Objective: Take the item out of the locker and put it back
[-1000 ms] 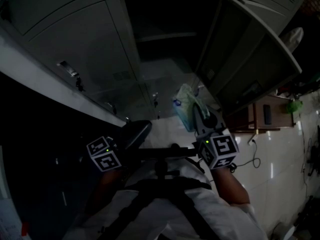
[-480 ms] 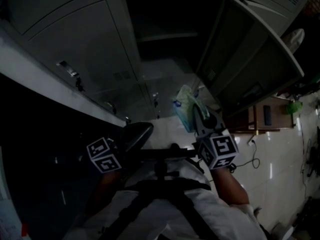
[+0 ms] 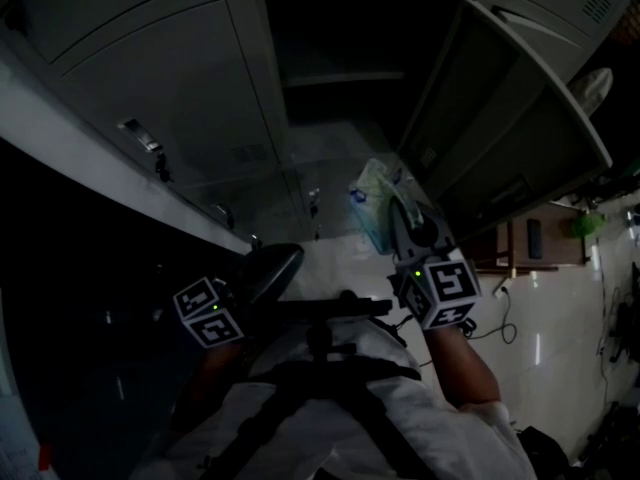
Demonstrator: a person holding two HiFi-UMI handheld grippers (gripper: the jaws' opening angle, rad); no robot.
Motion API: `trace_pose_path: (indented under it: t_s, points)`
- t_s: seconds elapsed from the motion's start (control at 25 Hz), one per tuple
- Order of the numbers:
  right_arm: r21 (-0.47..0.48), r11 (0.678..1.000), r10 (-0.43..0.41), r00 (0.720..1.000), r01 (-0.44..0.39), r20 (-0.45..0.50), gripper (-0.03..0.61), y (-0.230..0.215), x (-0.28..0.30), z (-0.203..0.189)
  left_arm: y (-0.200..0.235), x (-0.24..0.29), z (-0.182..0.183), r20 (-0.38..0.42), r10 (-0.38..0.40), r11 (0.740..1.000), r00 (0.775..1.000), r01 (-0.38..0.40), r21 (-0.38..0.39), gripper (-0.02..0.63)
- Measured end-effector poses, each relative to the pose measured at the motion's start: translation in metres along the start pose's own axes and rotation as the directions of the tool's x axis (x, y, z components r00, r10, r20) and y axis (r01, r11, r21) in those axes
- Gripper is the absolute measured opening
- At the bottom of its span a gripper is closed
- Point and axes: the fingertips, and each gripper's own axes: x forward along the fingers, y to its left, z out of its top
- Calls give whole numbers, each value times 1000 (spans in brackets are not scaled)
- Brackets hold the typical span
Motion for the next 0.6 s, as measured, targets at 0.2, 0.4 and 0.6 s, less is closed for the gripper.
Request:
trace_pose_path:
  t_s: [0.2, 0.4, 0.6]
  points:
    - [-23, 1000, 5, 1000, -5, 6, 15, -2, 12, 10, 5, -9, 6, 28, 29, 1000, 999, -29, 4, -8]
    - [-67, 998, 5, 1000, -3, 28, 15, -6, 27, 24, 10, -16, 10, 48, 56, 998, 997, -56, 4, -8]
    - [-121, 993, 8, 998, -2, 56, 15, -8, 42, 46, 14, -21, 12, 56, 73, 997, 996, -73, 0, -8]
